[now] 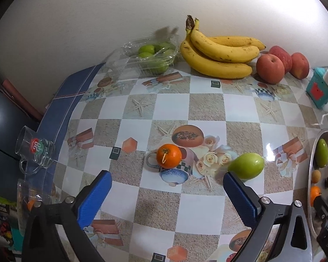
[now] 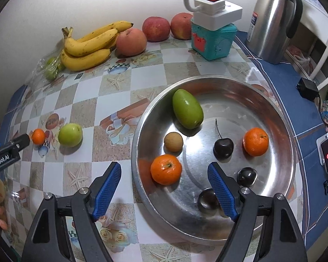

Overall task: Organize fruits
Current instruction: 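Withdraw both tools from the bowl toward the green apple and orange, then close the right tool on the green apple while the left tool closes on the orange, then carry the green apple and orange over the steel bowl with both tools, then open both tools to drop the green apple and orange into the bowl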

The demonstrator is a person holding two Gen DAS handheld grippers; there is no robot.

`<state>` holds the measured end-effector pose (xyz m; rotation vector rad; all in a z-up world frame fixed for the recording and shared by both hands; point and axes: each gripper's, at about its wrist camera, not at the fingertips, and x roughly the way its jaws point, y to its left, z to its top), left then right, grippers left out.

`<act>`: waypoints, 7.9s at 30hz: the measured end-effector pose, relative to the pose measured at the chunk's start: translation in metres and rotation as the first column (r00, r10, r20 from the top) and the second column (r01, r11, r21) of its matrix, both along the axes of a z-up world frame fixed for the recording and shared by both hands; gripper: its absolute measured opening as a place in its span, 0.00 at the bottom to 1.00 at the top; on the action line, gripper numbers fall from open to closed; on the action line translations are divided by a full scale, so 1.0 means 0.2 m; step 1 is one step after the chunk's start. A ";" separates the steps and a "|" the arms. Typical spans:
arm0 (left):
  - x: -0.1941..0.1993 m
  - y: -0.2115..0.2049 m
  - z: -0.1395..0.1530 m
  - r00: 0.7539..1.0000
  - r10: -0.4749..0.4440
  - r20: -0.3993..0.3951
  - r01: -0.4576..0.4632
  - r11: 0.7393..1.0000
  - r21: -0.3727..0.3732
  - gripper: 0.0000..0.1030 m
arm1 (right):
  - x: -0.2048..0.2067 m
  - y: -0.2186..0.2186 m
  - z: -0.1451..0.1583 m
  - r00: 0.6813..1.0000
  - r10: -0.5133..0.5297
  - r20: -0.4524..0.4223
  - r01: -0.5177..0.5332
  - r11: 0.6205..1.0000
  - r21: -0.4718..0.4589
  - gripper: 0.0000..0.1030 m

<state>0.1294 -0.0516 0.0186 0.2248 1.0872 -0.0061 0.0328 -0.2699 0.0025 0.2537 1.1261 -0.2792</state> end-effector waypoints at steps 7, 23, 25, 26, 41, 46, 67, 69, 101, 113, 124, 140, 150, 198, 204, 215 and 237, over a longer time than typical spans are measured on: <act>0.03 0.09 0.00 0.999 0.035 -0.002 -0.035 0.999 -0.035 1.00 | 0.02 0.05 -0.03 1.000 0.024 -0.009 -0.024 1.000 -0.019 0.80; 0.14 0.34 0.00 0.995 0.094 0.025 -0.090 0.986 -0.143 1.00 | 0.13 0.22 0.07 0.990 0.089 0.113 -0.097 0.993 0.071 0.97; 0.15 0.36 -0.01 0.995 0.100 0.026 -0.095 0.984 -0.153 1.00 | 0.17 0.27 0.08 0.987 0.114 0.113 -0.122 0.990 0.069 0.97; 0.16 0.38 -0.01 0.994 0.102 0.024 -0.097 0.982 -0.160 1.00 | 0.18 0.29 0.08 0.986 0.124 0.110 -0.132 0.989 0.068 0.97; 0.24 0.40 -0.15 0.995 0.073 -0.070 -0.087 0.969 -0.232 1.00 | 0.41 0.58 -0.12 0.963 0.271 0.005 -0.271 0.962 0.039 0.97; 0.26 0.32 -0.22 0.994 0.014 -0.108 -0.040 0.968 -0.247 1.00 | 0.46 0.62 -0.20 0.957 0.288 -0.023 -0.287 0.957 0.033 0.97; 0.31 0.26 -0.36 0.984 -0.016 -0.176 -0.029 0.968 -0.250 0.90 | 0.55 0.71 -0.31 0.946 0.320 -0.054 -0.324 0.943 -0.074 0.96; 0.31 0.26 -0.36 0.984 -0.016 -0.175 -0.030 0.966 -0.256 0.89 | 0.55 0.71 -0.31 0.947 0.318 -0.047 -0.321 0.943 -0.083 0.96; 0.31 0.22 -0.33 0.986 -0.039 -0.161 -0.014 0.949 -0.315 0.38 | 0.52 0.69 -0.25 0.949 0.314 -0.016 -0.315 0.946 -0.074 0.55; 0.26 0.21 -0.23 0.991 -0.025 -0.131 -0.015 0.953 -0.302 0.38 | 0.49 0.69 -0.21 0.950 0.312 0.001 -0.312 0.950 -0.033 0.55; 0.18 0.20 -0.09 0.996 -0.016 -0.087 -0.009 0.959 -0.282 0.38 | 0.38 0.63 -0.08 0.963 0.265 0.042 -0.265 0.964 -0.011 0.55; 0.00 -0.01 0.10 0.995 -0.098 -0.011 0.091 0.955 -0.283 0.38 | 0.19 0.38 0.09 0.987 0.125 0.097 -0.126 0.992 0.011 0.55; -0.07 -0.29 0.13 0.977 -0.214 0.008 0.209 0.942 -0.264 0.38 | 0.13 0.04 0.11 0.994 -0.036 0.103 0.031 0.998 0.045 0.55; -0.25 -0.99 -0.14 0.842 -0.540 0.001 0.524 0.816 -0.246 0.38 | 0.08 -0.55 -0.14 0.962 -0.242 0.125 0.228 0.967 0.116 0.55; -0.25 -0.99 -0.14 0.839 -0.544 -0.001 0.527 0.814 -0.246 0.39 | 0.09 -0.54 -0.13 0.965 -0.236 0.118 0.223 0.969 0.108 0.56; -0.25 -0.99 -0.12 0.837 -0.547 0.007 0.532 0.810 -0.249 0.51 | 0.10 -0.53 -0.13 0.967 -0.227 0.118 0.217 0.972 0.094 0.59; -0.11 -0.75 -0.06 0.919 -0.394 -0.009 0.378 0.889 -0.260 0.75 | 0.09 -0.47 -0.04 0.972 -0.203 0.117 0.199 0.979 0.047 0.69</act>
